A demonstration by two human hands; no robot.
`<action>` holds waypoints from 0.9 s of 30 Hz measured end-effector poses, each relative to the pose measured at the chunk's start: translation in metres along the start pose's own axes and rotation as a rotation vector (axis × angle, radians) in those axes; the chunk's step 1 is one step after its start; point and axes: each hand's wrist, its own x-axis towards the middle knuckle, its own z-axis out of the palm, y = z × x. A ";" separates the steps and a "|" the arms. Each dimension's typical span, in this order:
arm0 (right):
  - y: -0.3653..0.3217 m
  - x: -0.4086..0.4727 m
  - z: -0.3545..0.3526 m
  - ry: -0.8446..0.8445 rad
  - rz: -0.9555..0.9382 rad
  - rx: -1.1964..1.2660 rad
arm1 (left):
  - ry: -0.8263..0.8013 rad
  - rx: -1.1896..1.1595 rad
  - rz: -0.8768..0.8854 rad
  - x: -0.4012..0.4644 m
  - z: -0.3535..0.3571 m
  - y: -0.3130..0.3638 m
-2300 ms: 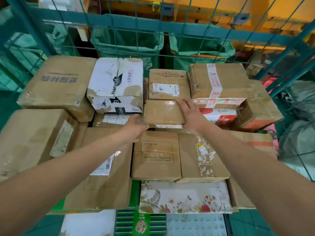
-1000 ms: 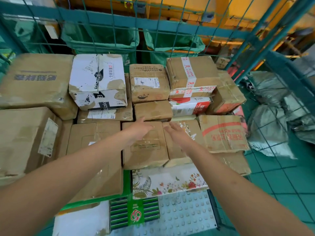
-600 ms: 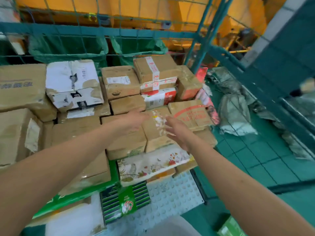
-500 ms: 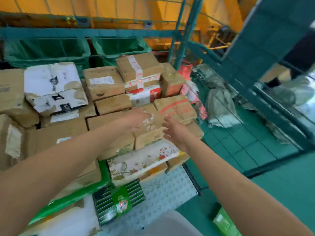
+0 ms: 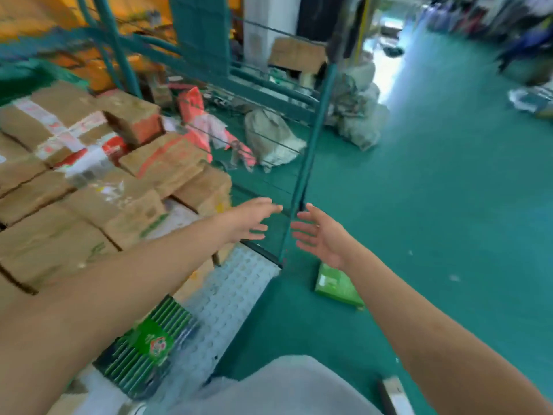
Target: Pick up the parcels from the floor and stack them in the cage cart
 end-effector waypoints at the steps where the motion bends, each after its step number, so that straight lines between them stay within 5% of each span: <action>1: 0.006 -0.010 -0.024 0.028 -0.002 0.022 | -0.024 0.024 -0.003 0.000 0.022 0.001; 15: 0.075 -0.135 -0.264 0.384 -0.036 0.307 | -0.309 0.335 -0.023 0.032 0.259 0.040; 27: 0.085 -0.081 -0.368 0.522 0.047 0.407 | -0.404 0.351 -0.123 0.146 0.340 0.077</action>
